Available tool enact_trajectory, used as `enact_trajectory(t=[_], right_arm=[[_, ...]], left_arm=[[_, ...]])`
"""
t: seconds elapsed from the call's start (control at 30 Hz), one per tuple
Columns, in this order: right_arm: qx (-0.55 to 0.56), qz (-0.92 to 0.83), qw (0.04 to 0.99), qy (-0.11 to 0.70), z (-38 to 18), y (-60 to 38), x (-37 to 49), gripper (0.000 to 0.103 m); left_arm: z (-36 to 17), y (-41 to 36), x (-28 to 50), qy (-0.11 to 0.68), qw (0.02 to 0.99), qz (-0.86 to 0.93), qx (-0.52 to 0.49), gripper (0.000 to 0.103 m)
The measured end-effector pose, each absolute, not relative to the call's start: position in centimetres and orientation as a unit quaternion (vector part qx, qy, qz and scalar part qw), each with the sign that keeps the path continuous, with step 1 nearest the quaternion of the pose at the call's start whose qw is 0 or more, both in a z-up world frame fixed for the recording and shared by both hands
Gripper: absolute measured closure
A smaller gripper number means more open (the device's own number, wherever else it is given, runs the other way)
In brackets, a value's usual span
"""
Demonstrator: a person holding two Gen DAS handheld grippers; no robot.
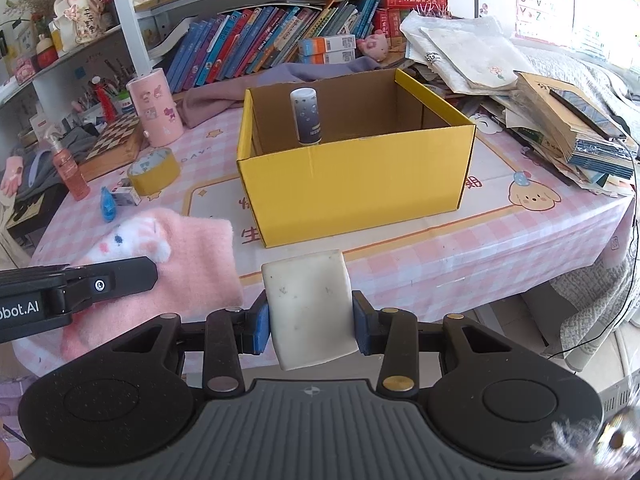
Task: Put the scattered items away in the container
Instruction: 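Lift and carry the glove and soap bar over the yellow box with both grippers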
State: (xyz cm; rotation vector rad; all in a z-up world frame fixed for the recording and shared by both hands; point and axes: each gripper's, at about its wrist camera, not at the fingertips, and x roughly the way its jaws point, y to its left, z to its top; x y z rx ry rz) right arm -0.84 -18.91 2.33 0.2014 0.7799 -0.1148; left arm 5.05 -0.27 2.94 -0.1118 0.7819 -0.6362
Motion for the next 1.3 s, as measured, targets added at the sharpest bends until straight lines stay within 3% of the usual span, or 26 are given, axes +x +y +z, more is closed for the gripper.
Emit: enact_trajectory(t=[0.63,1.3], right_arm=[[0.115,-0.07,0.911,0.389,1.6,-24.5,0.6,0.065],[0.06,-0.027,0.951,0.303,6.4,-33.5,9.0,0.066]], left_arm=[[2.7,-6.6,7.0,0.384,0.862,-0.328,-0.033,0.085],[7.7,-12.9,13.9,0.288,0.914,-0.283,-0.027,0.085]])
